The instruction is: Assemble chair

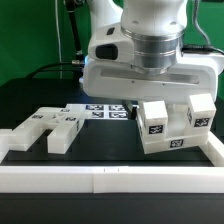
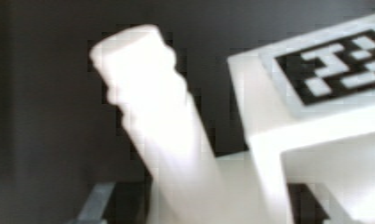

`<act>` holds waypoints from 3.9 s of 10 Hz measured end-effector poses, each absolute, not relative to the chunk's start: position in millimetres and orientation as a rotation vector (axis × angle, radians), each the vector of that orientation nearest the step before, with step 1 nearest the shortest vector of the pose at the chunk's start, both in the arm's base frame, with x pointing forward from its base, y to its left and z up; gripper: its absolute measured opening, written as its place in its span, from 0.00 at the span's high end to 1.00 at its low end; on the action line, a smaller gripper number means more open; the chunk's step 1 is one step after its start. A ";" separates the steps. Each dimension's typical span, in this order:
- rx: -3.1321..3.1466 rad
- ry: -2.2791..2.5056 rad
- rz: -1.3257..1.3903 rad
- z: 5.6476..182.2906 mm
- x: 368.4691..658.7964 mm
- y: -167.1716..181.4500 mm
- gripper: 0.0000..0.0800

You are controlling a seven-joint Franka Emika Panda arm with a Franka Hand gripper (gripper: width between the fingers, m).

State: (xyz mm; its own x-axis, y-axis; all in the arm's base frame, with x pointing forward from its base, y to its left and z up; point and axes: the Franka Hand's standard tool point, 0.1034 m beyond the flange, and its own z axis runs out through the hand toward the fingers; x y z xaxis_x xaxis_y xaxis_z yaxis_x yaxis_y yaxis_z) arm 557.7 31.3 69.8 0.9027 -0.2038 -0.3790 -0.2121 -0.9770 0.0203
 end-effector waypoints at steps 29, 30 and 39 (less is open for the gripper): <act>-2.943 0.494 1.052 53.9 567.5 -28.6 0.19; -2.954 0.484 0.996 58.4 567.7 -29.5 0.19; -3.089 0.401 0.196 91.0 574.4 -64.7 0.19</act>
Offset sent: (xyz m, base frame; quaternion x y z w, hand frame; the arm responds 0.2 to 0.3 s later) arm 0.0000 0.0000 0.0000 0.0000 -0.1296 0.0000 0.9916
